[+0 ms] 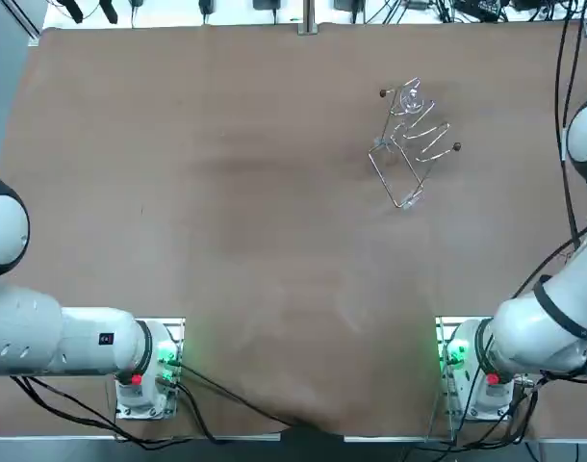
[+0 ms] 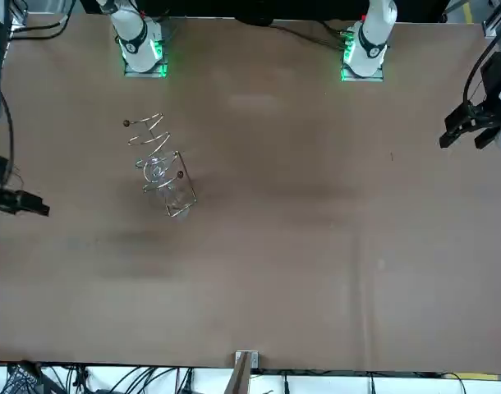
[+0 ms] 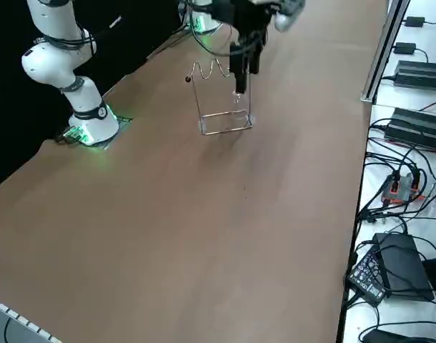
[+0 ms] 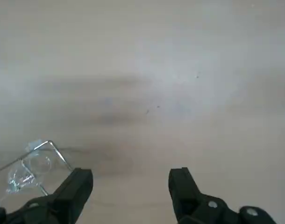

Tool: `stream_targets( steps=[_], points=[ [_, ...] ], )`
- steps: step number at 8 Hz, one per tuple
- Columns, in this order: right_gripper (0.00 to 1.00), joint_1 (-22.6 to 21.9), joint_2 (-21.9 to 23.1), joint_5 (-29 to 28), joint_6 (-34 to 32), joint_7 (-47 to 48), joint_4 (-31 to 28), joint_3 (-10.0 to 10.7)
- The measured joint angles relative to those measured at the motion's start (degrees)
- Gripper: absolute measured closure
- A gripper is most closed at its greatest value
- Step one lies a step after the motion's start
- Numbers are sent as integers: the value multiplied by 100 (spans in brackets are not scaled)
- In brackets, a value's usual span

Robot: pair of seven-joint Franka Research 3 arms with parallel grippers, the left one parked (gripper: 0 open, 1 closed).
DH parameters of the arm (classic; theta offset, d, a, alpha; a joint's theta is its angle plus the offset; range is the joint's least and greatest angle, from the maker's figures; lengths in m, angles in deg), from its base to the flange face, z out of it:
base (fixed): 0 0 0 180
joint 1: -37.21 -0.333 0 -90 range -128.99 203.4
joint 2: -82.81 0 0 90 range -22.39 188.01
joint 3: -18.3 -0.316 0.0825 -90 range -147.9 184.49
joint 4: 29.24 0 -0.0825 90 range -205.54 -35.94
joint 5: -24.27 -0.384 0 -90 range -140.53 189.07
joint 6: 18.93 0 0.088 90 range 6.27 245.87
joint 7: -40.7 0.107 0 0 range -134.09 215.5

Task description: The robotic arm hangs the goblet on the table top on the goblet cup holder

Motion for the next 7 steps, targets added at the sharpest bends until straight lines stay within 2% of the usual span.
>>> stream_targets(
  steps=[4, 7],
  points=[
    [0, 218, 1192, -18, 230, -1, -1521, -11],
    [0, 251, 1519, -159, 265, 3, -2046, -76]
  ],
)
